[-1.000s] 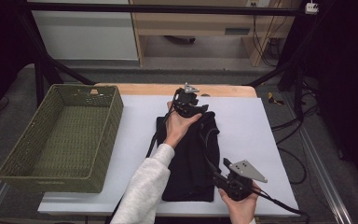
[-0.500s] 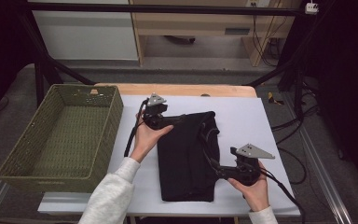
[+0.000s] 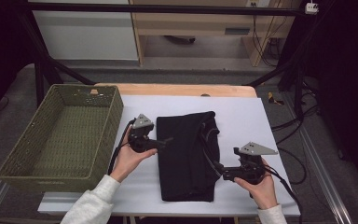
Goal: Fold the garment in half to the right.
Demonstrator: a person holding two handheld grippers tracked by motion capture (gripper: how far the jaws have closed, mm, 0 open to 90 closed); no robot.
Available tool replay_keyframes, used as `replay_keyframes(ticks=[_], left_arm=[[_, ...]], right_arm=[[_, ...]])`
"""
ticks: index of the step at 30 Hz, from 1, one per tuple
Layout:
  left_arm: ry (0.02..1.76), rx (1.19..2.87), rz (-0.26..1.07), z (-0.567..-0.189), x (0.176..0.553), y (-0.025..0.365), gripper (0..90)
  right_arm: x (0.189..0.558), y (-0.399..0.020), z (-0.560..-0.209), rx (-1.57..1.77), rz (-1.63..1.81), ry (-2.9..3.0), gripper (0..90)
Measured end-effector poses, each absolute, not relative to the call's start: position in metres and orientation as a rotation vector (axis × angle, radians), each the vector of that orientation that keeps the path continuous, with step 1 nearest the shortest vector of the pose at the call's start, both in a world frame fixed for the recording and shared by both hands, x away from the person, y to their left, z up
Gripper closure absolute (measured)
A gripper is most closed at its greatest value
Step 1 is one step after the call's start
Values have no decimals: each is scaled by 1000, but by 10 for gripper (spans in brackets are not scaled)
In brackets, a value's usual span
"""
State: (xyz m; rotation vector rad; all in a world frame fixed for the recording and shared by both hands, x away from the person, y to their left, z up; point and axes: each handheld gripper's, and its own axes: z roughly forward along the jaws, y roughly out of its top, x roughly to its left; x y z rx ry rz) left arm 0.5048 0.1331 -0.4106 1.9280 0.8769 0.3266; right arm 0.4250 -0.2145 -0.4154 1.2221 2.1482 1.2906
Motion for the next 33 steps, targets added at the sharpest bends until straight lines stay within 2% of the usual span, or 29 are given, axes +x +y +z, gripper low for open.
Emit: replay_keyframes(ticks=[3,6,11,19,23,25,33], left_arm=[[860,1948,305,-416,489,136,32],[883,1957,278,-423,474,138,35],[907,1988,232,-437,449,138,96],[890,2052,196,-450,415,132,296],[892,2109,129,-458,407,123,417],[887,2128,147,-461,403,119,464],[906,2181,111,-466,397,111,506]], right_arm=[[427,-216,-413,1222,1295,2149,70],[428,-214,-410,1222,1300,2180,110],[429,-205,-410,1211,1303,2206,152],[424,-193,-419,1192,1283,2280,191],[423,-186,-426,1172,1244,2316,246],[422,-181,-428,1162,1238,2344,269],[415,-148,-432,1101,1232,2428,289]])
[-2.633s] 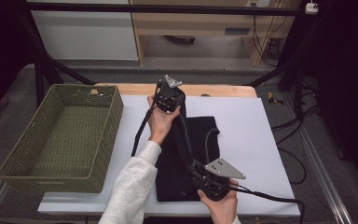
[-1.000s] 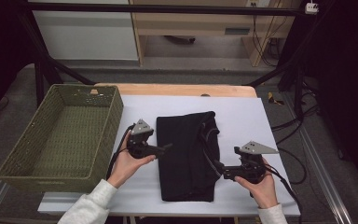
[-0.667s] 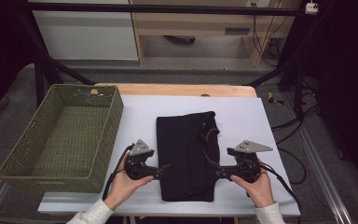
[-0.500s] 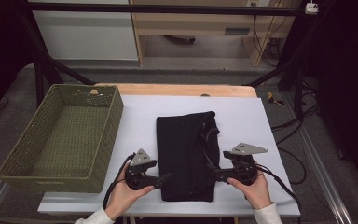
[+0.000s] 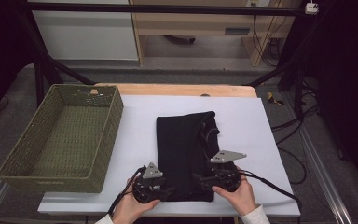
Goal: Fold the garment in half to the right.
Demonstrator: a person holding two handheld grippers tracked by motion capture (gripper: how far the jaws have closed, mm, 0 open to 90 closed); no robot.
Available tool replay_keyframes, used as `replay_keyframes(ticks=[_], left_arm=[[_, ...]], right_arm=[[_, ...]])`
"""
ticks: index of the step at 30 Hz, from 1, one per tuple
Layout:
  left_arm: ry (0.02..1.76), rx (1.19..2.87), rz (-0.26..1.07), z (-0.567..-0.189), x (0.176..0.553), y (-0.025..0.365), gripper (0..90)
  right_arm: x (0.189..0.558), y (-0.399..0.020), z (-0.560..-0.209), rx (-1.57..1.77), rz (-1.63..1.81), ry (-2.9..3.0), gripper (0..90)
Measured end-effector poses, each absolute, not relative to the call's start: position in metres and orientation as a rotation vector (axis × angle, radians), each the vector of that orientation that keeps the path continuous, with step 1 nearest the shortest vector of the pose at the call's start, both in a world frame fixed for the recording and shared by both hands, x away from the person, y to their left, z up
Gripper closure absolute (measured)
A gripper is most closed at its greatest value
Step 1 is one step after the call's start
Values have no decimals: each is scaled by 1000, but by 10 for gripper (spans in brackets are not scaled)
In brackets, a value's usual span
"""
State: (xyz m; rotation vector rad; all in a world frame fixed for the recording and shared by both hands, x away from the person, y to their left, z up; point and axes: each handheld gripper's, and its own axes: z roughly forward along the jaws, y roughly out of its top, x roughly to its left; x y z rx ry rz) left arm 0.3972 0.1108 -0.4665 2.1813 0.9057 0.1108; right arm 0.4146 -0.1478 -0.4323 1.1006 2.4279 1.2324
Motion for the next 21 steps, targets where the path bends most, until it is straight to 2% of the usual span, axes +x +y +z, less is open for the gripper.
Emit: replay_keyframes(ticks=[4,6,8,15,21], left_arm=[[916,2198,135,-466,394,107,553],[917,2208,146,-466,393,105,598],[920,2214,153,-465,393,104,640],[886,2228,178,-463,393,104,781],[886,2226,174,-458,395,109,836]], right_arm=[[415,-136,-442,1088,1189,2463,339],[415,-133,-447,1102,1164,2471,398],[416,-131,-450,1097,1144,2466,472],[411,-129,-453,1090,1073,2491,823],[410,-136,-441,1128,1095,2469,866]])
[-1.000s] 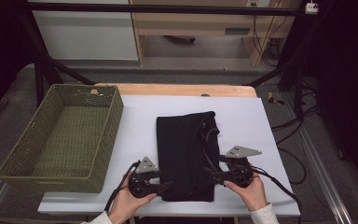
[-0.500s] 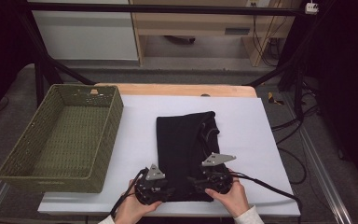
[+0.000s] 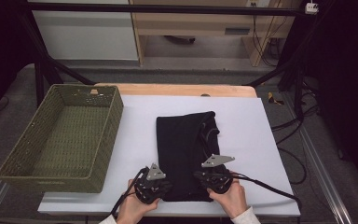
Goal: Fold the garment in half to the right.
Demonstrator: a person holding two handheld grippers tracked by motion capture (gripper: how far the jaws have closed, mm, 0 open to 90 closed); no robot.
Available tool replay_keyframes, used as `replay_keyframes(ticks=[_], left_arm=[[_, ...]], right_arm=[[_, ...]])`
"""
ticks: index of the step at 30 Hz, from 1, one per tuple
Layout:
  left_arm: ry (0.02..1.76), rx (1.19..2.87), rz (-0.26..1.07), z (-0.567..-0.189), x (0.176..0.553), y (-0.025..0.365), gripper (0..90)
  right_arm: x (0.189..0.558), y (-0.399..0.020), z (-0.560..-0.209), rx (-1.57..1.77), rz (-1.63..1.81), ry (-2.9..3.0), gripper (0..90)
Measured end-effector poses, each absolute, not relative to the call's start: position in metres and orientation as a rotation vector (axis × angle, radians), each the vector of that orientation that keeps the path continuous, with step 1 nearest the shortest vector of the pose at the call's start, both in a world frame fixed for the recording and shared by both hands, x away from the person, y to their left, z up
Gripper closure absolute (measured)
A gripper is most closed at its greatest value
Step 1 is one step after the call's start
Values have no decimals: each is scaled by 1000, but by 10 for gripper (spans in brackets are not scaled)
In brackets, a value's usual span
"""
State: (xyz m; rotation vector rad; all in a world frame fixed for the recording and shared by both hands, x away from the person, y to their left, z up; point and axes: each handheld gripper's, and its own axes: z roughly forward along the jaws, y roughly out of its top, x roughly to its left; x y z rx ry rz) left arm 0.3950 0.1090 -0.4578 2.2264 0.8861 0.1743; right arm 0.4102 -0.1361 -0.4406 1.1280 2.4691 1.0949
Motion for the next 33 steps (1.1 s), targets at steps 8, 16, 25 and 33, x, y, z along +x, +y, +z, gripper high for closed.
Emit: replay_keyframes(ticks=[8,16,25,33], left_arm=[[894,2225,148,-458,398,122,847],[875,2166,129,-462,396,118,681],[921,2155,94,-467,400,114,659],[943,2173,88,-466,405,112,830]], right_arm=[[407,-175,-434,1262,999,2333,849],[410,-187,-436,1255,1114,2238,451],[424,-195,-461,1365,1025,2327,435],[423,-197,-453,1431,1060,2380,825]])
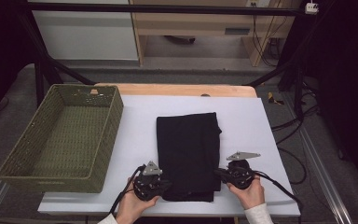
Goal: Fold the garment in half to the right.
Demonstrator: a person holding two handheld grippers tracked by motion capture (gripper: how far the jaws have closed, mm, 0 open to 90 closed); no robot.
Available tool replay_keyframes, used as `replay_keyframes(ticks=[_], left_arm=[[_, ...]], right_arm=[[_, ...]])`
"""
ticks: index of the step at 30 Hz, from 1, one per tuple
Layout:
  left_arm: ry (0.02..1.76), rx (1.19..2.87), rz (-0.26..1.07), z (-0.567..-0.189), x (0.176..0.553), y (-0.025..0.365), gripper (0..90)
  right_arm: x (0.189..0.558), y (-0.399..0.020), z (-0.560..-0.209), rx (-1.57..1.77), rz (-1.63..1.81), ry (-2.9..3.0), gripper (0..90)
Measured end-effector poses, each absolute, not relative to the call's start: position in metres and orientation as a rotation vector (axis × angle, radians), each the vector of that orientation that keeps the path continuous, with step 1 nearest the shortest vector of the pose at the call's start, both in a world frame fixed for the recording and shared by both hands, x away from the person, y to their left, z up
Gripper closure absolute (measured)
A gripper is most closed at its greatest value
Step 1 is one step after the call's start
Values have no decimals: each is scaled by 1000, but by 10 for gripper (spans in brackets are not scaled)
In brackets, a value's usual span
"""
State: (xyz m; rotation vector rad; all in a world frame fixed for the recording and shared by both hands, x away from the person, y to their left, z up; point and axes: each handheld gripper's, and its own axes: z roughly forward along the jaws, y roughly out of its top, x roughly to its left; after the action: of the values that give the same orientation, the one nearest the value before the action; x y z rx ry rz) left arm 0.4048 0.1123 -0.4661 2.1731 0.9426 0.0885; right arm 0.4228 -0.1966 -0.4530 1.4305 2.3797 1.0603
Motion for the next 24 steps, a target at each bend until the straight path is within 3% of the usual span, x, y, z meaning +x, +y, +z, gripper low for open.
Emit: replay_keyframes(ticks=[9,14,16,20,21,24], left_arm=[[920,2185,141,-448,396,137,852],[914,2192,142,-461,397,134,831],[891,2181,176,-459,395,133,780],[871,2147,217,-458,397,134,569],[871,2147,217,-458,397,134,510],[874,2112,210,-459,405,137,399]], right_arm=[[407,-196,-432,1442,1226,2390,831],[404,-190,-459,1501,1040,2396,800],[404,-192,-457,1486,1050,2388,698],[408,-196,-462,1366,1069,2363,397],[408,-196,-462,1366,1069,2363,397],[413,-200,-458,1300,1141,2302,260]])
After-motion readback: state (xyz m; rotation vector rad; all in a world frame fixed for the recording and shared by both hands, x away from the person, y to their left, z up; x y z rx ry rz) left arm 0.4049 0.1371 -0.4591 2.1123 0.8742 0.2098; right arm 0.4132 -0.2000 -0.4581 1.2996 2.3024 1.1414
